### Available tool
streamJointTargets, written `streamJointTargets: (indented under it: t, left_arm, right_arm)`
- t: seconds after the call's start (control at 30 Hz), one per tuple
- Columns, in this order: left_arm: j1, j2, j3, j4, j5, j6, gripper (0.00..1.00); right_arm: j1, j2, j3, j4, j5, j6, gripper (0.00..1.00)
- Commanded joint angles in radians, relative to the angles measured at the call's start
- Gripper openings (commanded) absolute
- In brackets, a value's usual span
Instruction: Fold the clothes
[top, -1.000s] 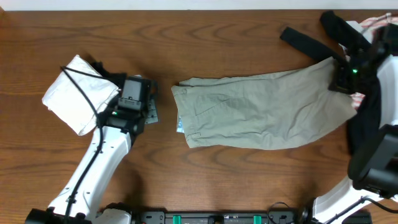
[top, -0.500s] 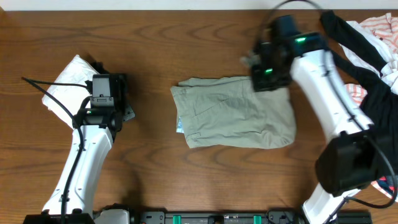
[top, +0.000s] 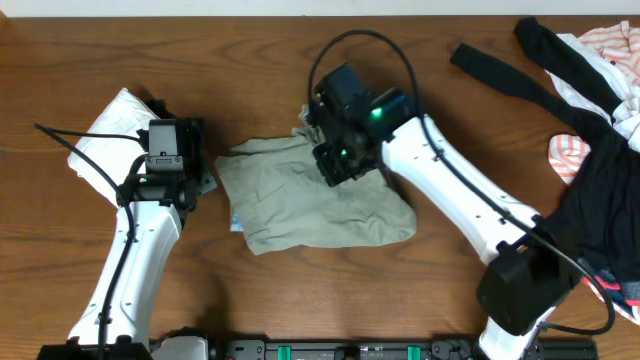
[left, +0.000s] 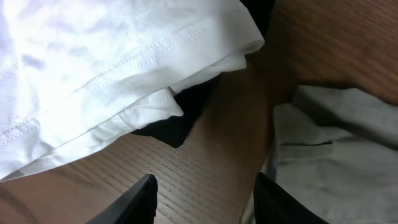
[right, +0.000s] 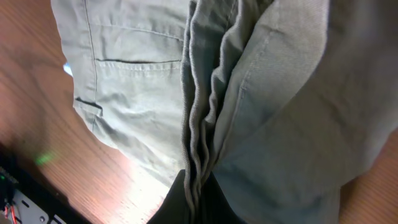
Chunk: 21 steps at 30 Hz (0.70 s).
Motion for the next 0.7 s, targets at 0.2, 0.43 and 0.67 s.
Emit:
streamJointTargets:
  t: [0.2,0.43,0.67]
  left_arm:
    - [0.003,0.003,0.011,0.002,0.077,-0.022,0.50]
    - [0.003,0.003,0.011,0.003,0.077,-0.022,0.50]
    - [0.003,0.003,0.011,0.008,0.077,-0.022,0.50]
  right_arm:
    - [-0.067,-0.001,0.023,-0.011,0.151,0.098,0.01]
    - [-0.291,-0.044,0.023,-0.036,0.155,0.106,0.01]
    - [-0.506,-0.104,0.023,-0.097,0.193,0.042,0.01]
